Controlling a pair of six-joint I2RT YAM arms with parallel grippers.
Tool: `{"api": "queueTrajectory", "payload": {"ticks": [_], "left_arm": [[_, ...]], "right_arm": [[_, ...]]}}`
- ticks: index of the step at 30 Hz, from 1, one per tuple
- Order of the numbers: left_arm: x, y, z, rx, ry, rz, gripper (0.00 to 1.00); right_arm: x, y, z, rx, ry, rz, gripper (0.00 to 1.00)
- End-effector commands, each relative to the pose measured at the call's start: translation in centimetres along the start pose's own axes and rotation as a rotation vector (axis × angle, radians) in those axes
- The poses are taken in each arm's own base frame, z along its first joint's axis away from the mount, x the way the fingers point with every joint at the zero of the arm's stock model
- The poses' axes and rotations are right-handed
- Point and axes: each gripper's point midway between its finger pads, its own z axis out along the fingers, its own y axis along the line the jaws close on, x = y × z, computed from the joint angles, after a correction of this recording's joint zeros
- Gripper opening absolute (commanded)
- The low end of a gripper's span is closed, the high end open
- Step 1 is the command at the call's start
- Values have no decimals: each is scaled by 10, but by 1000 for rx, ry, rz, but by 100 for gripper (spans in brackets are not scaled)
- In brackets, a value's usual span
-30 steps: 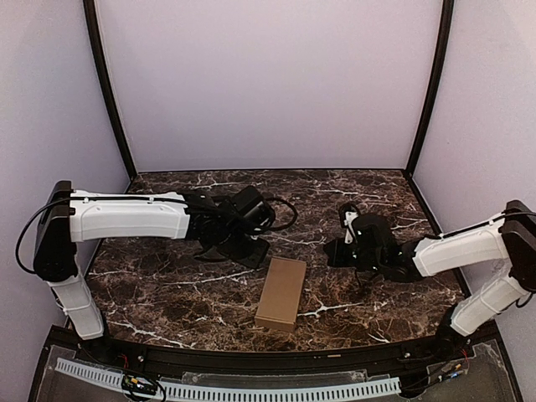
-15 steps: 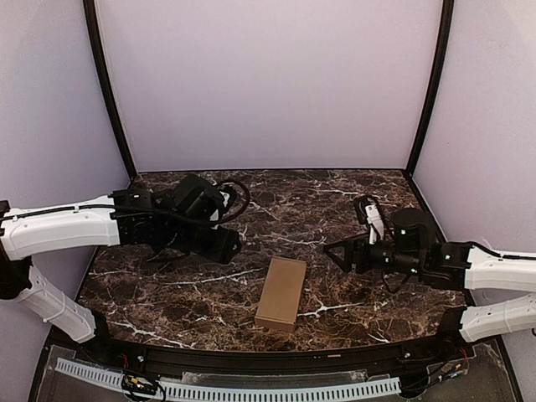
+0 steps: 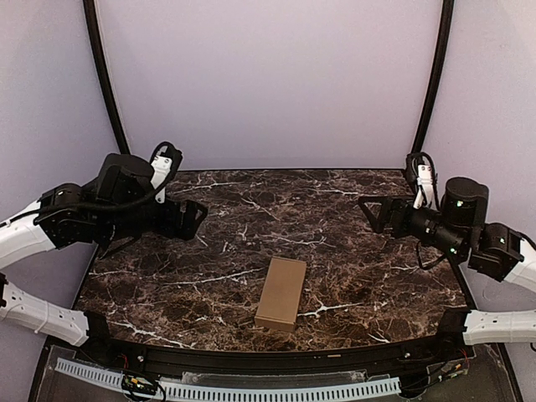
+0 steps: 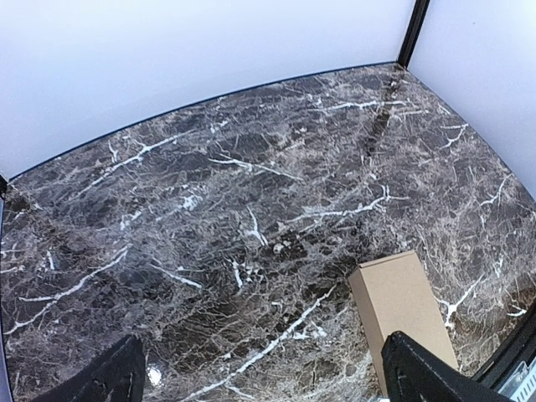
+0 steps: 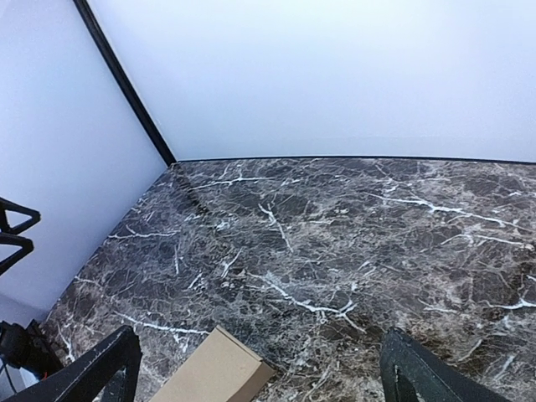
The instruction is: Fold the paper box
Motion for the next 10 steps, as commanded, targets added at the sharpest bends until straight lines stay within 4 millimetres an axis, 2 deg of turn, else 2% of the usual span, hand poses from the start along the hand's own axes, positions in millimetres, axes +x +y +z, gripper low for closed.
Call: {"api": "queueTrajectory", "payload": {"ticks": [1, 4, 7, 10], "left_arm": [[-6, 25, -21, -70, -55, 33, 99], [-11, 32, -30, -81, -97, 23, 99], [-15, 36, -37, -73, -135, 7, 99], [-15, 37, -38, -74, -141, 6, 99]], "right_arm": [[-12, -18, -8, 110, -26, -2, 99], [-17, -18, -10, 116, -42, -3, 99], [-17, -8, -9, 62, -25, -50, 98], [-15, -22, -4, 152, -27, -15, 99]]}}
